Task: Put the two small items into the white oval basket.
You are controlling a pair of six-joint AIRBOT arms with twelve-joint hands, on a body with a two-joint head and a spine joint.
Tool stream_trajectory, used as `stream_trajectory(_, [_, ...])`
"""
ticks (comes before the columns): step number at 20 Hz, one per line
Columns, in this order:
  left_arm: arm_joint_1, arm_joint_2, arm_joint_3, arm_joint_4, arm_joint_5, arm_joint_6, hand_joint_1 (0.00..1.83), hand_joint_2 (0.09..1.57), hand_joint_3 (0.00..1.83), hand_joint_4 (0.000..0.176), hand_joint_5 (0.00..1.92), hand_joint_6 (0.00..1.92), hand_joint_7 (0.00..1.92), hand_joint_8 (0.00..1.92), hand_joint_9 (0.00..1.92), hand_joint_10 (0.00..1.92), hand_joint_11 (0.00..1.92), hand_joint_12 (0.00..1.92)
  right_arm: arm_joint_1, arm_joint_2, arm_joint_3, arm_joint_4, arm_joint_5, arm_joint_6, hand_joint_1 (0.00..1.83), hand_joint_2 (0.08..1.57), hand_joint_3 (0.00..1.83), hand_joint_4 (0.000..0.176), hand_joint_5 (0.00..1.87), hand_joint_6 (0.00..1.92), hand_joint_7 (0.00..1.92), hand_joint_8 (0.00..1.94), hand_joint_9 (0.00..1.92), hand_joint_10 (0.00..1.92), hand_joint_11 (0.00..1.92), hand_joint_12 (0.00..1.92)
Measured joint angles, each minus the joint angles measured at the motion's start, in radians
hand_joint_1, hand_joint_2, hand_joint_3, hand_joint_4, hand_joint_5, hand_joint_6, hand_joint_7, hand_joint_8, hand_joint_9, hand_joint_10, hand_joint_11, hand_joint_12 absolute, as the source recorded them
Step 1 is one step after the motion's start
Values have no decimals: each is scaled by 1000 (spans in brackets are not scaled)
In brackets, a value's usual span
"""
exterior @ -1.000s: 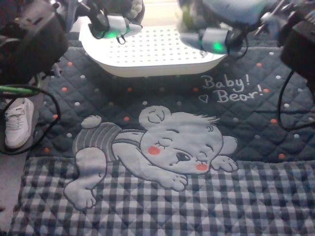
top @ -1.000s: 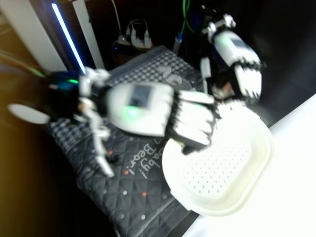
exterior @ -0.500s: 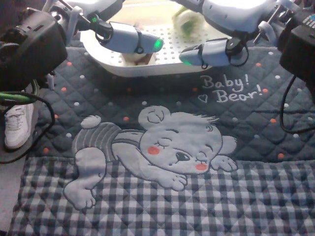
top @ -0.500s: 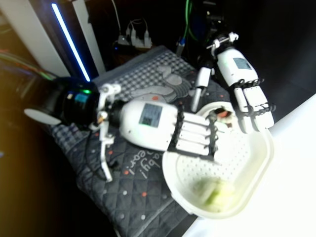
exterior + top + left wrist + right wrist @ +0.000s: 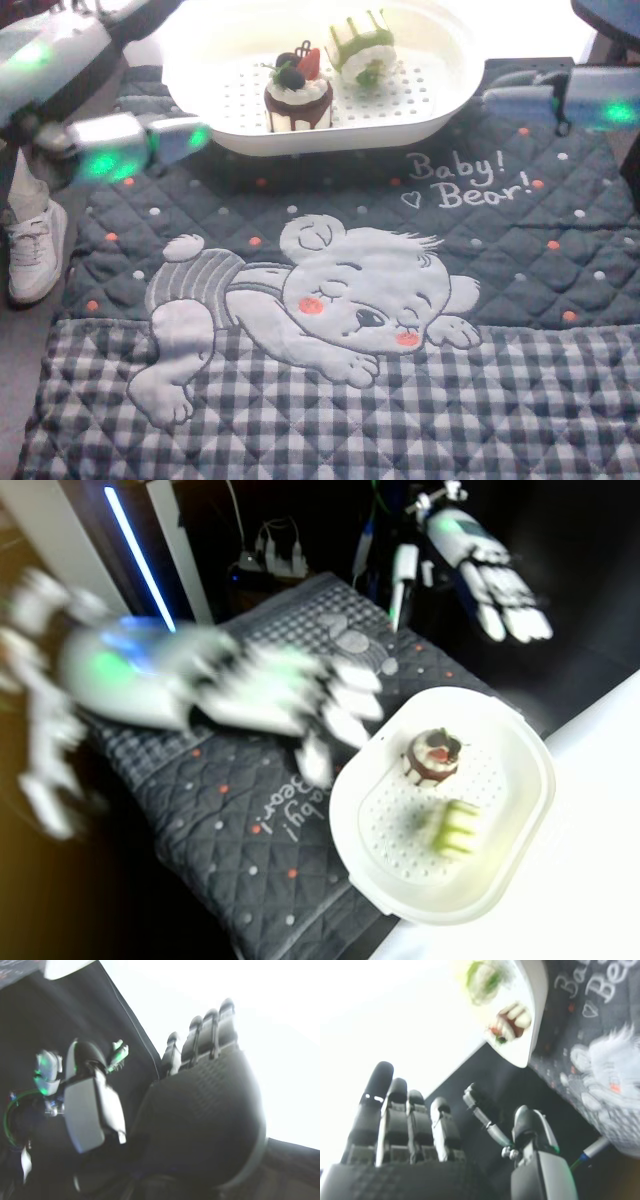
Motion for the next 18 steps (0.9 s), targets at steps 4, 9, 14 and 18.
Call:
stream_trajectory(4, [134, 46, -39, -11, -257, -88, 568, 1159, 0, 133, 0, 0, 0, 0, 0, 0, 0, 0, -214, 80, -19, -9, 198, 209, 324, 1065, 22, 128, 0, 0, 0, 0, 8, 8, 9, 1230])
stream_trajectory(9, [240, 100, -76, -25, -439, -159, 485, 1179, 3, 170, 0, 0, 0, 0, 0, 0, 0, 0, -329, 113, -29, 75, 460, 366, 388, 1102, 4, 81, 0, 0, 0, 0, 0, 0, 0, 4])
stream_trajectory(14, [284, 135, -93, -39, -567, -180, 544, 1149, 4, 85, 0, 0, 0, 0, 0, 0, 0, 0, -504, 116, -41, 179, 733, 384, 542, 1033, 0, 10, 66, 27, 0, 0, 0, 0, 0, 0])
stream_trajectory(18, [285, 135, -98, 1, -603, -182, 460, 1142, 0, 133, 0, 0, 0, 0, 0, 0, 0, 0, -607, 116, -41, 292, 884, 435, 799, 1012, 0, 46, 0, 0, 0, 0, 0, 0, 0, 0])
